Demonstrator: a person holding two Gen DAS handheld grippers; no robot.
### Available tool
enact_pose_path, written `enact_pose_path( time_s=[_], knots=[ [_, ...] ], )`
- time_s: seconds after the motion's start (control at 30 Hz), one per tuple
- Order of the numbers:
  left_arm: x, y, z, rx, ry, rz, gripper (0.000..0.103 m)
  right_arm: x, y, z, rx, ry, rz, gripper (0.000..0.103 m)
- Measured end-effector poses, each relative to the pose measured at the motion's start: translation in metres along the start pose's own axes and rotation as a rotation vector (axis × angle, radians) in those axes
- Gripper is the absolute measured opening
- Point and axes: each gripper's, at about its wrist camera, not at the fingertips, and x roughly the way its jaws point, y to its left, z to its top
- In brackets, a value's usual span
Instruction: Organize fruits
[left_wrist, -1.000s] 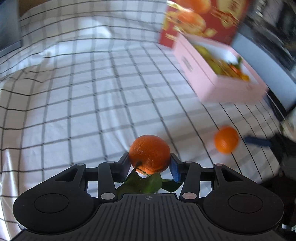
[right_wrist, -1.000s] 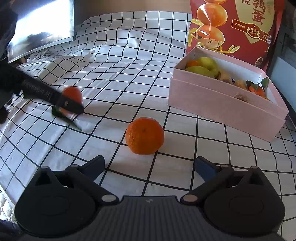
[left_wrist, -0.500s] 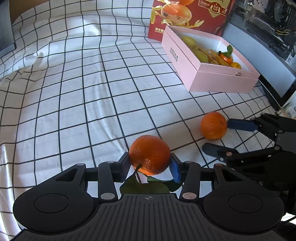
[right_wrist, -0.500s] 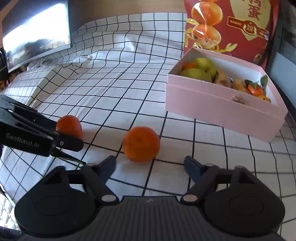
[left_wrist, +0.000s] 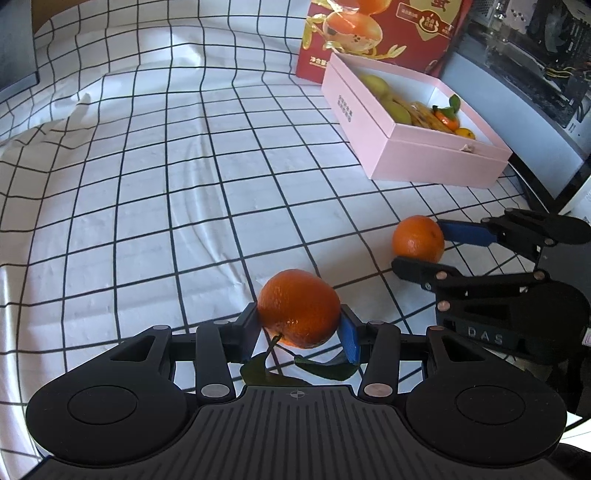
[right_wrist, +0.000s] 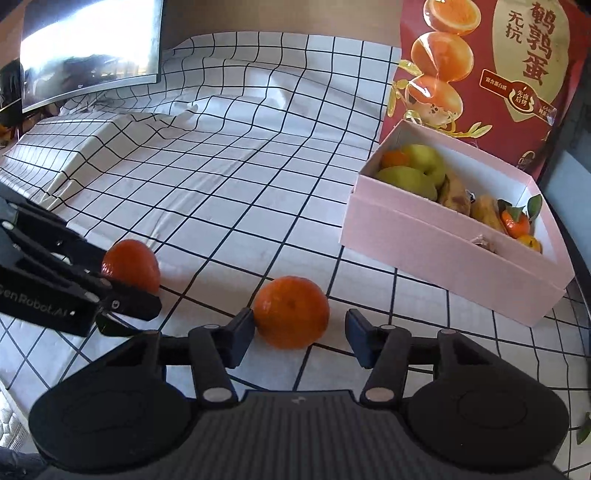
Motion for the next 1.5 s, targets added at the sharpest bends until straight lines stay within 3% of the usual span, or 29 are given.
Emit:
enact_pose_path(
  time_s=[0.03,0.1,0.3,0.5,0.6,0.7,0.77,0.87,1.03,1.13,1.3,1.5],
  knots=[
    [0.0,-0.001,0.0,0.001,0.001,-0.003,0.05,0.0,-0.001,0.0,0.003,-0.002,0.0,0.054],
    [-0.001,-0.003,-0.001,0.005,0.011,-0.013,0.05,-0.003,-0.004,0.002,0.014,-0.008,0.027,0.042],
    [-0.011,-0.024,0.003,0.044,-0.01,-0.079,0.05,-0.018,-0.013,0.002,0.023,-0.017,0.016,0.042],
    [-0.059,-0.053,0.057,0.092,-0.235,-0.179,0.05,-0.072,-0.055,-0.001,0.09,-0.101,-0.052,0.042],
    [-0.078,-0.07,0.101,0.141,-0.364,-0.201,0.05,-0.085,-0.068,0.0,0.11,-0.13,-0.096,0.042],
    [-0.074,-0.088,0.155,0.188,-0.419,-0.221,0.05,-0.102,-0.086,0.001,0.156,-0.175,-0.136,0.042],
    [-0.057,-0.097,0.19,0.197,-0.411,-0.236,0.05,-0.108,-0.095,0.003,0.179,-0.192,-0.15,0.042],
    [-0.016,-0.108,0.233,0.178,-0.323,-0.268,0.05,-0.113,-0.103,0.0,0.197,-0.203,-0.172,0.042],
    [0.058,-0.122,0.266,0.109,-0.21,-0.243,0.05,-0.12,-0.113,-0.009,0.25,-0.207,-0.212,0.042],
    [0.082,-0.118,0.269,0.053,-0.189,-0.238,0.05,-0.121,-0.12,-0.017,0.292,-0.185,-0.23,0.042],
    [0.08,-0.107,0.26,0.02,-0.222,-0.284,0.05,-0.123,-0.132,-0.034,0.328,-0.147,-0.249,0.042],
    [0.049,-0.093,0.2,0.009,-0.234,-0.275,0.05,-0.114,-0.142,-0.037,0.34,-0.133,-0.239,0.042]
  ],
)
